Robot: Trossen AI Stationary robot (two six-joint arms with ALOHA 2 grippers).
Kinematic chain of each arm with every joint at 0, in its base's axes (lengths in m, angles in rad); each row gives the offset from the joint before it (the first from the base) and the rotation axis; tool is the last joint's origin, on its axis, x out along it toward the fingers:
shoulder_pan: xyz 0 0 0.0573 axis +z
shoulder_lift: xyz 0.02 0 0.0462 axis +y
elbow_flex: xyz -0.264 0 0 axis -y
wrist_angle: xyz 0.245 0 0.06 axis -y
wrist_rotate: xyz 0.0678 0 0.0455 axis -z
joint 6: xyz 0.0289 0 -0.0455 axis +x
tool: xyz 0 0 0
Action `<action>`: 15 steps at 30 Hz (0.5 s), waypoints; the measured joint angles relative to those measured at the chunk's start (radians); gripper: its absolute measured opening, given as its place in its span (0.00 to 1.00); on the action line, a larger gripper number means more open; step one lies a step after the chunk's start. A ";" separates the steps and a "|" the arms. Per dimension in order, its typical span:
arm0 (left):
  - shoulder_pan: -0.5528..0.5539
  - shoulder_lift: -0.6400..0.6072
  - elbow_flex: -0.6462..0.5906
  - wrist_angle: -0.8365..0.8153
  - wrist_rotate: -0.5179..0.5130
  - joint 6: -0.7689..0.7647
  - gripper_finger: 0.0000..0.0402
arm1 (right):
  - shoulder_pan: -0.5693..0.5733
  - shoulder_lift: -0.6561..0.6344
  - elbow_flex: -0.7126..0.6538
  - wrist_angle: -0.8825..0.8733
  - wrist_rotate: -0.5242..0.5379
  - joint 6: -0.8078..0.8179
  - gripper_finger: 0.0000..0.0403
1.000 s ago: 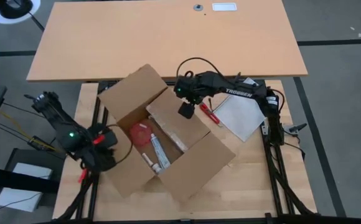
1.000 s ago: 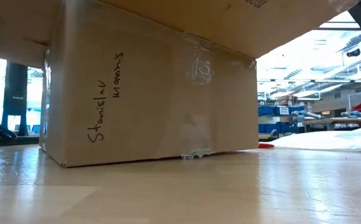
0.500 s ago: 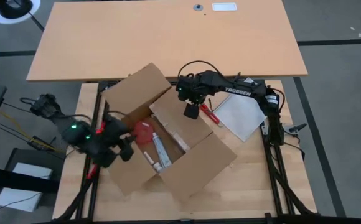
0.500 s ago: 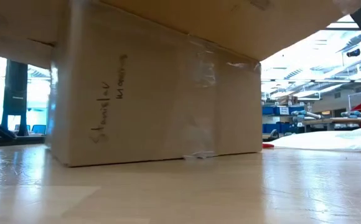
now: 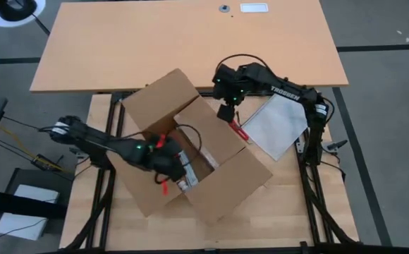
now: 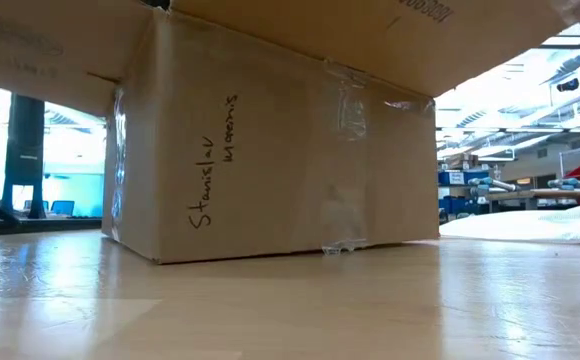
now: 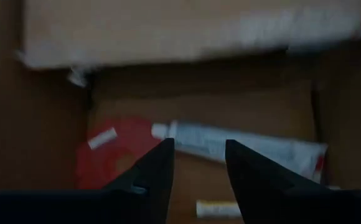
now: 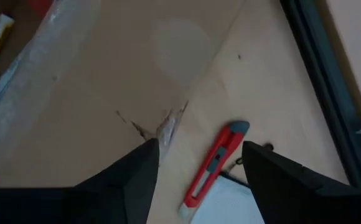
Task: Unpack boxes
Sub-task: Open the cardboard box using the red cutter
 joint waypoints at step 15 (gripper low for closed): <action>-0.047 0.038 0.001 -0.303 0.054 -0.019 0.39 | 0.028 -0.005 -0.197 0.052 -0.035 0.094 0.57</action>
